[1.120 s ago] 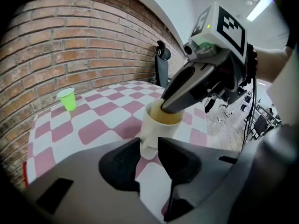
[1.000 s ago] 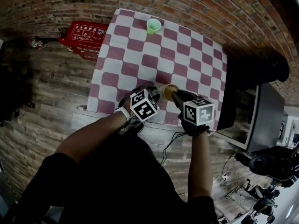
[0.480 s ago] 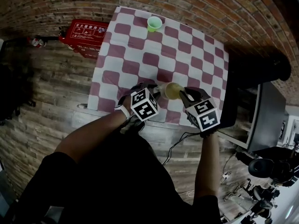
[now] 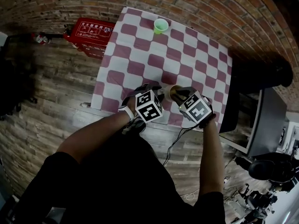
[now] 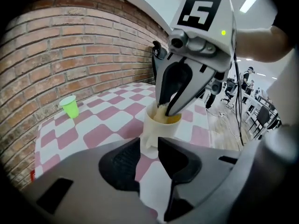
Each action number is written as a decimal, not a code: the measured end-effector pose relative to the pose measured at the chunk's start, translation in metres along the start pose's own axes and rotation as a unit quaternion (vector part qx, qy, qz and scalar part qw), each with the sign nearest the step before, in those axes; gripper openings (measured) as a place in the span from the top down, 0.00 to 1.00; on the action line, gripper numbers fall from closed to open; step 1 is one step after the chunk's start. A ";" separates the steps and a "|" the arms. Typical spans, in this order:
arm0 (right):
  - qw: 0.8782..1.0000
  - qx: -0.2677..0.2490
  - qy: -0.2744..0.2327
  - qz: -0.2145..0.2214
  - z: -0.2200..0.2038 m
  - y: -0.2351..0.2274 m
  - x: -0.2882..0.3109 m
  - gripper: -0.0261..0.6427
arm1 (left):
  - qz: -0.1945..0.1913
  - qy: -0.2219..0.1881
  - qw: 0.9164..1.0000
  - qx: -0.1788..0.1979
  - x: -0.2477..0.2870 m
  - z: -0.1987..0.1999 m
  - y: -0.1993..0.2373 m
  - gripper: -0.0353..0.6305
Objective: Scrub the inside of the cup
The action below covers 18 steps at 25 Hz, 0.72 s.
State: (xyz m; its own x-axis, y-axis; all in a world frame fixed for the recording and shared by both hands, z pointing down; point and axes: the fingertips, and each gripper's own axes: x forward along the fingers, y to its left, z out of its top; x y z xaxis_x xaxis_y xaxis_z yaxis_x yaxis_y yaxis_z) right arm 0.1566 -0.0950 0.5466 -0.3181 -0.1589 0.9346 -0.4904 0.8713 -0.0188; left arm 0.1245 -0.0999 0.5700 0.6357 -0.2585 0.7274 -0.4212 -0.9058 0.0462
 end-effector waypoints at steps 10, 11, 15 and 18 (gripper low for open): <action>0.995 -0.007 -0.101 -0.002 0.037 0.003 -0.115 0.85 | -0.002 -0.005 1.000 -0.005 -0.001 -0.001 0.002 0.76; 0.995 -0.004 -0.098 -0.023 0.038 -0.003 -0.111 0.85 | -0.002 -0.006 1.000 -0.004 -0.002 0.000 0.001 0.76; 0.997 0.023 -0.045 -0.051 0.023 -0.007 -0.054 0.85 | -0.004 -0.008 1.000 -0.003 -0.005 0.001 -0.002 0.76; 0.996 0.060 -0.004 -0.066 0.005 -0.005 -0.011 0.85 | -0.003 -0.008 1.000 0.001 -0.005 0.003 -0.003 0.76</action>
State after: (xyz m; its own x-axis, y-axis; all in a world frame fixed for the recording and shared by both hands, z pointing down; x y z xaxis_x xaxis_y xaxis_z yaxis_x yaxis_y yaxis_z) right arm 0.1583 -0.0997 0.5342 -0.2505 -0.2734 0.9287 -0.6217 0.7808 0.0622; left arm 0.1243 -0.0963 0.5640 0.6488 -0.2586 0.7157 -0.4158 -0.9081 0.0488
